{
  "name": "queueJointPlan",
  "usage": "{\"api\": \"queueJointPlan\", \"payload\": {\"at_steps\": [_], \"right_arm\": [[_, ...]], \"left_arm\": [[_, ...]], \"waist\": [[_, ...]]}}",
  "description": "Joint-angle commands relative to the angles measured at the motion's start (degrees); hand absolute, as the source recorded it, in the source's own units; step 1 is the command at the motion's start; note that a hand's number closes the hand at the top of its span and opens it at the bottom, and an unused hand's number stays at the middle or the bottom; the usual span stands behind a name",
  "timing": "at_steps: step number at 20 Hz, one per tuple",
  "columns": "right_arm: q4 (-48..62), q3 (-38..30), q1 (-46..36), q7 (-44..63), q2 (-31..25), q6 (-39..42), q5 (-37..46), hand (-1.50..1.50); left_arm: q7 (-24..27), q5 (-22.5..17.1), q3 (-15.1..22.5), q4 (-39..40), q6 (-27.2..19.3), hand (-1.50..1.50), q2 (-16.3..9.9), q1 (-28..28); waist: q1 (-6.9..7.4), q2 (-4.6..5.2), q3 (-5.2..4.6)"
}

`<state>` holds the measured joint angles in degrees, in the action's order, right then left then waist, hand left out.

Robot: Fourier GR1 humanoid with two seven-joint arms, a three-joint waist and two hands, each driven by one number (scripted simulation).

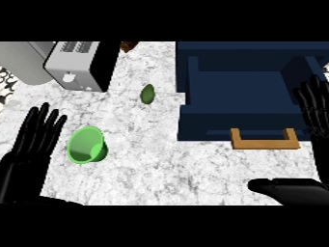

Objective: Pick up the cup, place it into the drawer and close the drawer

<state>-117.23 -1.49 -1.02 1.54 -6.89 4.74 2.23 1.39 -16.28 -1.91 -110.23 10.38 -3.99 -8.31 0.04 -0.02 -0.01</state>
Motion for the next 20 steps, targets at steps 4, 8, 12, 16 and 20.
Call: {"api": "queueJointPlan", "payload": {"at_steps": [4,8,12,16,20], "right_arm": [[1.3,-1.3,1.2,-3.1,-0.3,1.4,-0.5,-1.5],[-0.4,-0.1,3.2,-2.8,0.8,0.8,1.7,-1.5],[0.5,-2.9,-2.1,0.6,-0.6,1.5,-2.0,-1.5],[2.9,-3.1,-2.5,-1.0,-0.8,1.7,-0.9,-1.5],[1.6,-4.4,-1.8,-0.4,-1.4,3.0,-2.3,-1.5]], "left_arm": [[8.4,2.7,-6.2,11.4,1.5,-1.5,-2.0,-1.2],[9.7,6.3,-5.5,14.6,-1.3,-1.5,-0.6,-0.3],[18.6,8.4,-8.5,29.2,1.9,-1.5,-3.4,2.2],[24.3,10.0,-10.3,39.6,1.2,-1.5,-3.6,4.6],[30.0,13.0,-10.5,50.9,-0.8,-1.5,-3.3,10.3]], "waist": [[-0.05,0.01,-0.01],[-0.08,-0.02,0.0],[-0.24,0.05,-0.03],[-0.26,0.07,-0.03],[-0.39,0.07,-0.03]]}}
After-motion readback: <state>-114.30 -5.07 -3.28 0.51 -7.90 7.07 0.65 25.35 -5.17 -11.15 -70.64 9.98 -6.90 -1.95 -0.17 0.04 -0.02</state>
